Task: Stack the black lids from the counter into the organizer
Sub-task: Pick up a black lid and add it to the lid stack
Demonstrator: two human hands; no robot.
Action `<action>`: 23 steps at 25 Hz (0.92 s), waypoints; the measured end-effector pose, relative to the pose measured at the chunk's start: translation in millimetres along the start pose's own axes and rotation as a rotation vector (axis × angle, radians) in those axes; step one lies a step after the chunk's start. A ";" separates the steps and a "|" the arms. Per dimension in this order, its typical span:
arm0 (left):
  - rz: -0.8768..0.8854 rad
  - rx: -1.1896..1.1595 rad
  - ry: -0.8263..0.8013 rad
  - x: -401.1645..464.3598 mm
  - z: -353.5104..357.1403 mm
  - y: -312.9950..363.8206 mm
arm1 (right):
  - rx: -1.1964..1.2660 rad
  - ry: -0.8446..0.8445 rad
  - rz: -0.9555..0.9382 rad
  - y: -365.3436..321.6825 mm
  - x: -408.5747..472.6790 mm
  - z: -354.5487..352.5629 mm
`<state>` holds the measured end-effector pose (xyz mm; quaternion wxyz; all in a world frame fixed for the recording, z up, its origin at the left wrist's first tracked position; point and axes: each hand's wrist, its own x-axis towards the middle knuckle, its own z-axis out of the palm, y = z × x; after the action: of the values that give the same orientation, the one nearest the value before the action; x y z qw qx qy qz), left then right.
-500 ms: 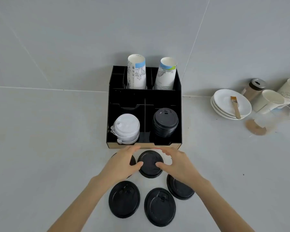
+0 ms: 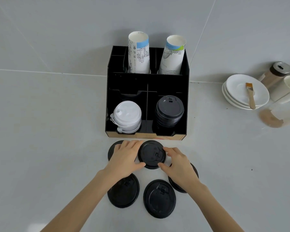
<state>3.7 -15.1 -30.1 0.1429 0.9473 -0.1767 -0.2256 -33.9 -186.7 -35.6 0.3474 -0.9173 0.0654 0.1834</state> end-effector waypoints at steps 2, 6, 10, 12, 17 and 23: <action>-0.001 0.026 -0.001 2.5 3.3 -0.3 | 0.007 0.007 0.011 1.0 1.7 0.5; -0.021 0.051 0.014 7.3 9.9 0.8 | 0.007 0.008 0.013 2.1 4.5 1.5; -0.027 0.054 0.017 10.7 12.8 1.2 | 0.033 0.028 -0.011 2.5 4.5 4.9; -0.016 0.048 0.013 10.9 12.3 1.7 | 0.057 0.043 -0.031 2.0 4.4 6.4; -0.017 -0.003 0.029 11.6 13.3 2.5 | 0.164 0.091 -0.065 -3.3 4.7 7.6; -0.010 -0.152 0.068 8.1 12.7 6.5 | 0.326 0.190 -0.056 -8.6 6.8 5.5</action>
<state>2.7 -26.6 -41.7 0.2193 0.9418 -0.1491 -0.2068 -27.1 -176.6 -36.7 0.4888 -0.8634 0.1013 0.0731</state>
